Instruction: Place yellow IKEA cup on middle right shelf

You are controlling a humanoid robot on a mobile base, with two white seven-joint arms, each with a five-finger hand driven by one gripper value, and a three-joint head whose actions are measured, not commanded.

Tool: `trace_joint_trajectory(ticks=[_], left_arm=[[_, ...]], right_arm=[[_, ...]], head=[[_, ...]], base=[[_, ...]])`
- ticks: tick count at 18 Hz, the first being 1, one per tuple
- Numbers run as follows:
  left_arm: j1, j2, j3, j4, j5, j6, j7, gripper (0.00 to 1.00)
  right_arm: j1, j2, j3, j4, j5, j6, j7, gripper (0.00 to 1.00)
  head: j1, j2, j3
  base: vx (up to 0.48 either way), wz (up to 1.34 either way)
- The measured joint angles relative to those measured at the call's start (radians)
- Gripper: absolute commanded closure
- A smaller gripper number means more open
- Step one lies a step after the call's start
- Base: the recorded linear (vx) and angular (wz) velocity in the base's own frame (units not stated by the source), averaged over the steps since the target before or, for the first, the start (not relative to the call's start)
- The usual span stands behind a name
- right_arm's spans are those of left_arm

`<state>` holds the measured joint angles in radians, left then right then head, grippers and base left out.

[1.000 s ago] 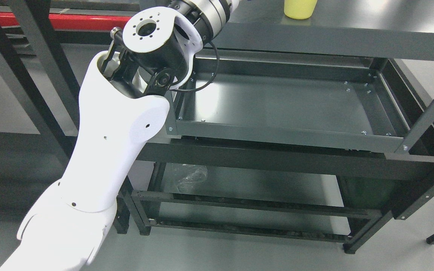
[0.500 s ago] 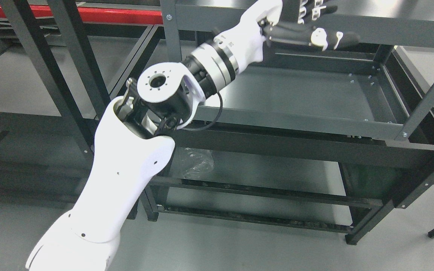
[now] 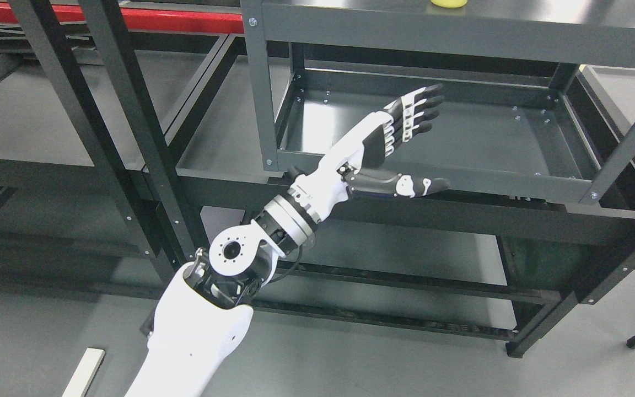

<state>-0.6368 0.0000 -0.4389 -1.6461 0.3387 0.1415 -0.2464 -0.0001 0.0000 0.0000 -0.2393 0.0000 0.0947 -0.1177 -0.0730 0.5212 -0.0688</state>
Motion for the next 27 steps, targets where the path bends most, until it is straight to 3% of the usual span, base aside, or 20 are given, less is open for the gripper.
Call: trace_joint_trajectory(ticks=[11, 27], left_arm=[[0.158, 0.0, 0.117, 0.024, -0.075, -0.053, 0.024, 0.01], [0.183, 0.0, 0.22, 0.052, -0.132, -0.043, 0.023, 0.01]], right_arm=[[0.0, 0.0, 0.0, 0.0, 0.0, -0.001, 0.001, 0.01], [0.0, 0.0, 0.0, 0.0, 0.0, -0.001, 0.001, 0.01]], head=[[0.0, 0.0, 0.0], [0.0, 0.0, 0.0]], base=[[0.0, 0.0], [0.0, 0.0]])
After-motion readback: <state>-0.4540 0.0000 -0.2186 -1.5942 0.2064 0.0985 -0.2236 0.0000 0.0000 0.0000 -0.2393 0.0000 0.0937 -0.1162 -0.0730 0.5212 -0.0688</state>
